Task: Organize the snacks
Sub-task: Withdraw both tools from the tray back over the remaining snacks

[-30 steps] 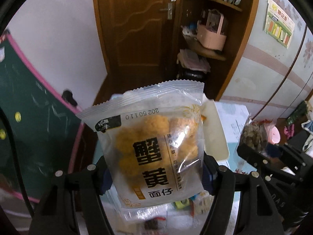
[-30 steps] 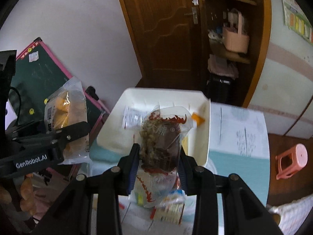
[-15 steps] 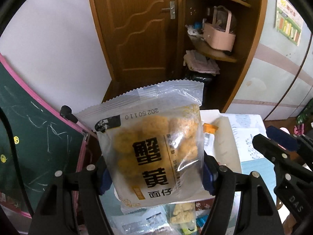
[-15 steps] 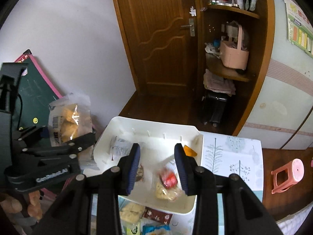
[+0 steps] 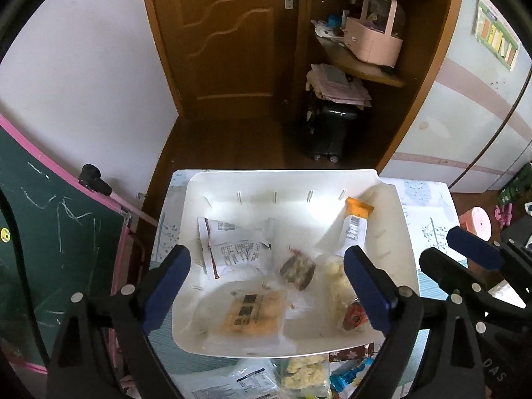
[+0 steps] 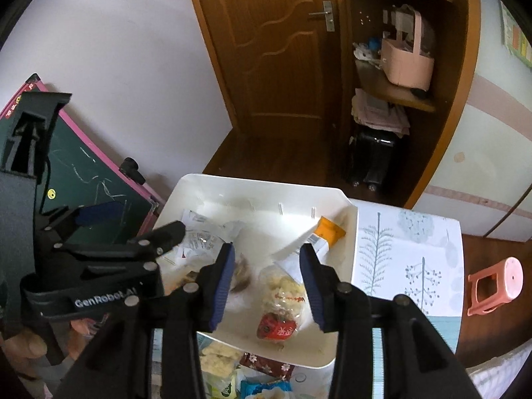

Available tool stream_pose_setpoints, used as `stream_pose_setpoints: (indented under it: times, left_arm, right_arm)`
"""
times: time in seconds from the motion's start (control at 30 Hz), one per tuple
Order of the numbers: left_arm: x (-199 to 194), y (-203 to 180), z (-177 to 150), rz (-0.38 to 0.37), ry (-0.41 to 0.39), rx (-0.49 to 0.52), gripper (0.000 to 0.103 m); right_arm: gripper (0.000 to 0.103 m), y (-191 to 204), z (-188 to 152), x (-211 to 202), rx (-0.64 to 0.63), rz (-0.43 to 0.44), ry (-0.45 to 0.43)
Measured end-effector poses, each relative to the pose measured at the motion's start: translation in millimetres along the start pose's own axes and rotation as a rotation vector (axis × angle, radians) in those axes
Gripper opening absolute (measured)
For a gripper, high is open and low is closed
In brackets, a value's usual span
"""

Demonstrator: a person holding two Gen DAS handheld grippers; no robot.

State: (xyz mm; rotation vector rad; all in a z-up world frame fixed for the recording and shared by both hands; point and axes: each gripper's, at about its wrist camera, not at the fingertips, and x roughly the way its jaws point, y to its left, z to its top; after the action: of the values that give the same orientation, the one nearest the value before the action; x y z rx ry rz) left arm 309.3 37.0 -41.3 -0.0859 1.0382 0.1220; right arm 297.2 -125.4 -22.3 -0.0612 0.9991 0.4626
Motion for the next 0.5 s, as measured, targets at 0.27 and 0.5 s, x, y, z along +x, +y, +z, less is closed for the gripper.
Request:
stream_pose_setpoints:
  times: [0.27, 0.5]
  left_arm:
    - [-3, 1, -2, 0.008, -0.002, -0.018, 0.102]
    - [-13, -4, -10, 0.006, -0.001, -0.005, 0.102]
  right_arm:
    - [0.043, -8, -6, 2, 0.024, -0.001, 0.017]
    - [0.043, -11, -15, -3, 0.037, -0.001, 0.025]
